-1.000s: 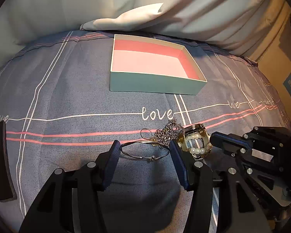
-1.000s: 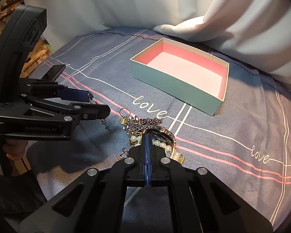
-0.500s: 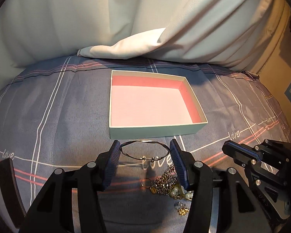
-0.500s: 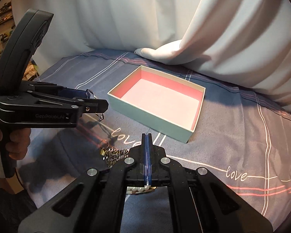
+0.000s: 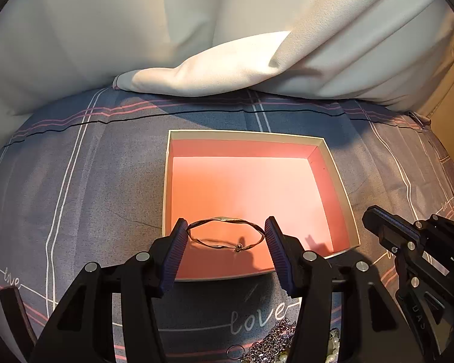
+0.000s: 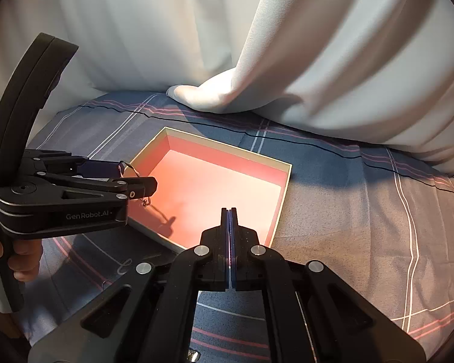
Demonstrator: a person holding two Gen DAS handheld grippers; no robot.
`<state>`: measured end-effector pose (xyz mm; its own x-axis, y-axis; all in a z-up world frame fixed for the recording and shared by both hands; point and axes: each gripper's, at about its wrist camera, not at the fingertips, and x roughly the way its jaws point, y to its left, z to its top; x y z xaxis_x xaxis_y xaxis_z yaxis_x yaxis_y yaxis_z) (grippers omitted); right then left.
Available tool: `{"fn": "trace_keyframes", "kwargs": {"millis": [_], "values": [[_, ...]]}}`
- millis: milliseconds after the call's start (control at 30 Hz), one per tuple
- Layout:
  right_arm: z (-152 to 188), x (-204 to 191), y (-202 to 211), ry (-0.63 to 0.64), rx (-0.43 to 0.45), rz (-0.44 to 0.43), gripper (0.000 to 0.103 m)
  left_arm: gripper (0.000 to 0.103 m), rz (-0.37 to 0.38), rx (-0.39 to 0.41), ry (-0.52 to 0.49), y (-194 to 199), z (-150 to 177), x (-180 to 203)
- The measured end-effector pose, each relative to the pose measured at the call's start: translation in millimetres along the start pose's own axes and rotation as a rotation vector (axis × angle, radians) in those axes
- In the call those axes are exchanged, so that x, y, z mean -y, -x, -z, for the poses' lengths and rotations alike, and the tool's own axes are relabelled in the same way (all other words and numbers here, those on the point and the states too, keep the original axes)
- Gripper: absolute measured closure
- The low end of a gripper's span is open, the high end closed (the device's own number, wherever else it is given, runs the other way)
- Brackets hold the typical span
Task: Organize jewelry
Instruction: 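Carry the bangle with the left gripper into the teal box and release, then lower the right gripper onto the small gold star charm and close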
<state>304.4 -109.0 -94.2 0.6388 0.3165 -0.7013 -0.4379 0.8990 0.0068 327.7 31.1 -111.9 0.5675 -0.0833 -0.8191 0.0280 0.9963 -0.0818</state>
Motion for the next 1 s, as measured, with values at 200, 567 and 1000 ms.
{"fn": "trace_keyframes", "kwargs": {"millis": [200, 567, 1000], "values": [[5.6, 1.6, -8.6, -0.014, -0.030, 0.023, 0.102, 0.047, -0.040, -0.012, -0.022, -8.6, 2.8, 0.3], [72.9, 2.3, 47.4, -0.061, -0.019, 0.041, 0.020, 0.011, -0.050, 0.051, -0.022, 42.0, 62.6, -14.1], [148.2, -64.9, 44.9, -0.056, -0.160, -0.186, 0.042, 0.010, -0.035, -0.046, -0.007, 36.4, 152.9, -22.6]]}}
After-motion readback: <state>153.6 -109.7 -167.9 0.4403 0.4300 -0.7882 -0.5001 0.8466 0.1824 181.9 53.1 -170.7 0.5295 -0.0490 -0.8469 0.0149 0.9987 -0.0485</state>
